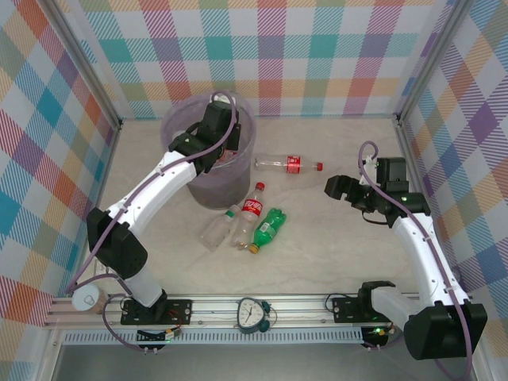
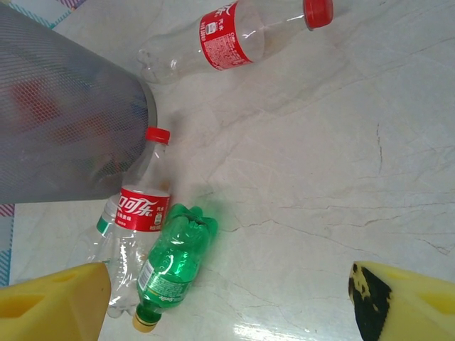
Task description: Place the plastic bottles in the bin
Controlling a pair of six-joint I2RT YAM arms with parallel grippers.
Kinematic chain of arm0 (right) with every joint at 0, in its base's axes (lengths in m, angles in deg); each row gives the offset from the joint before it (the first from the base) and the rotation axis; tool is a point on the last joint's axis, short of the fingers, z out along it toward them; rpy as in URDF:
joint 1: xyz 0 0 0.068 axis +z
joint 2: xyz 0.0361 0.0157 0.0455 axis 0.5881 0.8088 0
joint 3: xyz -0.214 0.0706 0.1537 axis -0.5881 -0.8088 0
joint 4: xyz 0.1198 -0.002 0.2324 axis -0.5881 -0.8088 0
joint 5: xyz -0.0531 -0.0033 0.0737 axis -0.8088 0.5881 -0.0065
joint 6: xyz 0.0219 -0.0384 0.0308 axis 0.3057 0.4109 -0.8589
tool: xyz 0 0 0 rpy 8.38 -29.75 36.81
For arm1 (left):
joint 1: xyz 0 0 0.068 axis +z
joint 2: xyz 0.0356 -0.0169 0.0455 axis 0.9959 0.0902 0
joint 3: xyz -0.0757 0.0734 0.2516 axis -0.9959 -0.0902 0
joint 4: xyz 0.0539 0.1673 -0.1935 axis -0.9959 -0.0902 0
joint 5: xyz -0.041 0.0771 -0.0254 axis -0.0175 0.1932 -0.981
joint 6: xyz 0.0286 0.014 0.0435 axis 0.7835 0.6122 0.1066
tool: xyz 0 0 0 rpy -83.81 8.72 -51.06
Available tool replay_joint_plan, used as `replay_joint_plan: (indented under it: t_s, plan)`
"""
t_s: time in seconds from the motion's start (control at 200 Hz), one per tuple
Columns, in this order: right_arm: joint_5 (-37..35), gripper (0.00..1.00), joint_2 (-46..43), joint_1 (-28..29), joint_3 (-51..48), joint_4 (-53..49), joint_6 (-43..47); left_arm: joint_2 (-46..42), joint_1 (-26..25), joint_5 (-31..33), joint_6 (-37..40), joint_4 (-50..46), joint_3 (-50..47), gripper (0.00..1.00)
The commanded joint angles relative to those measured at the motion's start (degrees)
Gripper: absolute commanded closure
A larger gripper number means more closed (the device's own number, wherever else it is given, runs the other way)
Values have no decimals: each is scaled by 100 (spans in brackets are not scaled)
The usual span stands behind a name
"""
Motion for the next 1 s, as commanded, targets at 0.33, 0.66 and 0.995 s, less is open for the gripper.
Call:
replay_joint_plan:
  t_s: [0.33, 0.66, 0.995]
  plan:
    - [646, 13, 126, 4, -43, 598, -352, 277, 353, -1099, -936, -46, -1078, 48]
    - [515, 12, 143, 1, -154, 561, -274, 216, 368, -1503, -660, -291, -691, 13]
    - [491, 11, 259, 3, -248, 694, -341, -672, 377, -1359, -599, 1, -366, 7]
